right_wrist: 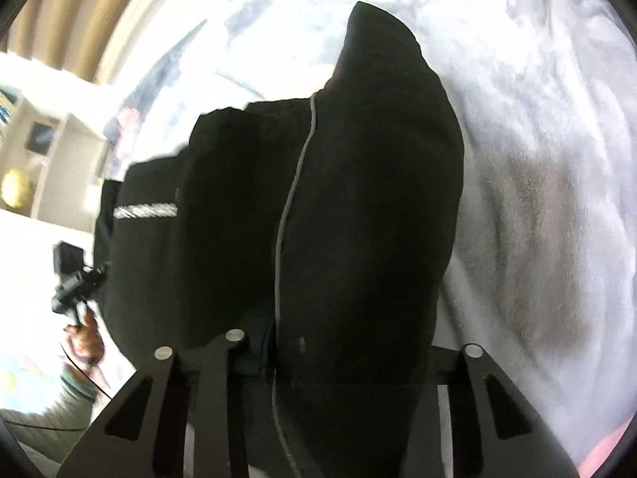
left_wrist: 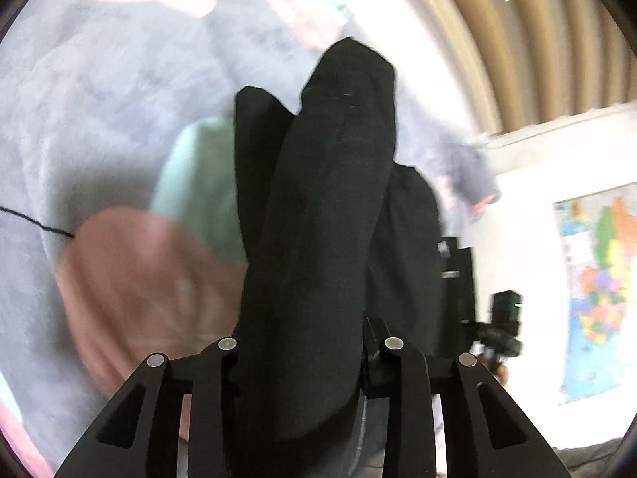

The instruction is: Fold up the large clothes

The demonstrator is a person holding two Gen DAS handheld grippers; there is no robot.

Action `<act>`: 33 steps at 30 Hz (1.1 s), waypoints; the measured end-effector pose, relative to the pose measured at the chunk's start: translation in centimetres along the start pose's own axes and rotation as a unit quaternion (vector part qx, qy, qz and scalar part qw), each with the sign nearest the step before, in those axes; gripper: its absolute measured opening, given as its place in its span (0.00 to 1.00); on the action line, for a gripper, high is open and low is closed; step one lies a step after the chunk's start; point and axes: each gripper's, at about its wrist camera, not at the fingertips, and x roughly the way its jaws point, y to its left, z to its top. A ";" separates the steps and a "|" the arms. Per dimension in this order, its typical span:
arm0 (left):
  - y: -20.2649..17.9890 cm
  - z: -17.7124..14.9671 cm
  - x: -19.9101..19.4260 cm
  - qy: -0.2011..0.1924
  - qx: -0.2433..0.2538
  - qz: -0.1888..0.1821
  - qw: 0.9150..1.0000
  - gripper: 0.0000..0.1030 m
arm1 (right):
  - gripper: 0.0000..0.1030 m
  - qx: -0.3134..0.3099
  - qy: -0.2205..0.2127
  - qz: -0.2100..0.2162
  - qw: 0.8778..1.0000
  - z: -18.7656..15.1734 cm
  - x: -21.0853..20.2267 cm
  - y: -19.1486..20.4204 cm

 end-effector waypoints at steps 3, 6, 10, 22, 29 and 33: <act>-2.5 -1.0 -1.6 -0.017 0.017 -0.028 0.999 0.31 | 0.34 -0.020 -0.012 0.000 1.000 -0.7 -1.8 2.1; -5.4 -2.3 -3.8 -0.033 0.039 -0.046 0.998 0.31 | 0.34 -0.052 -0.024 -0.002 0.998 -1.7 -3.9 5.7; -8.2 -4.2 -7.3 -0.054 0.070 -0.054 0.995 0.31 | 0.33 -0.079 -0.037 -0.009 0.996 -3.2 -6.0 9.9; -8.9 -13.8 -17.0 -0.060 0.088 -0.041 0.993 0.31 | 0.33 -0.105 -0.046 -0.021 0.993 -8.9 -10.1 13.3; -3.6 -18.1 -15.2 -0.006 0.038 -0.009 0.999 0.31 | 0.33 -0.062 0.014 -0.050 0.997 -13.7 -6.2 12.0; 0.9 -19.5 -12.3 0.035 0.014 0.057 0.998 0.33 | 0.34 -0.029 0.076 -0.114 0.990 -14.5 -0.7 10.3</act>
